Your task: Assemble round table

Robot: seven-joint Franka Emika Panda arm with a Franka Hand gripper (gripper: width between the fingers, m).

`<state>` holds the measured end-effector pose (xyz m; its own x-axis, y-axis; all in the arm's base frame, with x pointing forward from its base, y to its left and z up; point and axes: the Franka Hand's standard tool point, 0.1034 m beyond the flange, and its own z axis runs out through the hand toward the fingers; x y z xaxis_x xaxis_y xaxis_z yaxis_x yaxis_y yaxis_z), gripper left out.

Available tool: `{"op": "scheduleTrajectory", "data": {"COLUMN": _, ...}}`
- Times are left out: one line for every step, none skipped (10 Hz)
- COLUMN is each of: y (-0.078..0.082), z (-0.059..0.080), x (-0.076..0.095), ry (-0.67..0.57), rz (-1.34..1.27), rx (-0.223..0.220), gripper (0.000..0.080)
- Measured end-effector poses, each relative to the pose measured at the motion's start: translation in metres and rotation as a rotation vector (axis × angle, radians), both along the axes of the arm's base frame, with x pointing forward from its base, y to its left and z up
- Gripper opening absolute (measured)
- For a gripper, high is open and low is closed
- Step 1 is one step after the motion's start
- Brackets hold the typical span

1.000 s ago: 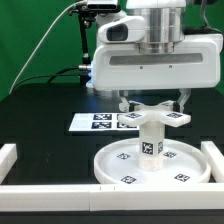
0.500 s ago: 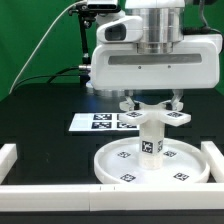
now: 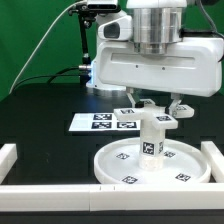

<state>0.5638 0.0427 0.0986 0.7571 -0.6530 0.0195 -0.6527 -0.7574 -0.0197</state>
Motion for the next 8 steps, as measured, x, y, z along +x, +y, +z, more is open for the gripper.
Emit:
{"op": "scheduleTrajectory", "data": {"y": 0.0002, "z": 0.0001, "x": -0.0001, "ry": -0.008, "rz": -0.167, "rx": 0.0, "gripper": 0.0442}}
{"op": "scheduleTrajectory", "data": {"y": -0.0002, "z": -0.0001, "x": -0.0005, "ry": -0.025, "rz": -0.33, "rx": 0.009, "gripper": 0.0442}}
{"op": "scheduleTrajectory", "data": {"y": -0.0013, "z": 0.0003, "x": -0.0025, "ry": -0.049, "rz": -0.441, "rx": 0.023, "gripper": 0.0442}}
{"op": "scheduleTrajectory", "data": {"y": -0.0013, "z": 0.0007, "x": -0.0029, "ry": -0.05, "rz": -0.441, "rx": 0.023, "gripper": 0.0442}}
{"op": "scheduleTrajectory", "data": {"y": -0.0017, "z": 0.0005, "x": -0.0029, "ry": -0.047, "rz": -0.524, "rx": 0.034, "gripper": 0.0442}}
{"op": "scheduleTrajectory", "data": {"y": -0.0017, "z": 0.0006, "x": -0.0028, "ry": -0.046, "rz": -0.592, "rx": 0.043, "gripper": 0.0442}}
{"op": "scheduleTrajectory", "data": {"y": -0.0023, "z": 0.0005, "x": -0.0027, "ry": -0.044, "rz": -0.642, "rx": 0.048, "gripper": 0.0442}}
{"op": "scheduleTrajectory", "data": {"y": -0.0025, "z": -0.0002, "x": -0.0014, "ry": -0.033, "rz": -0.776, "rx": 0.067, "gripper": 0.0442}}
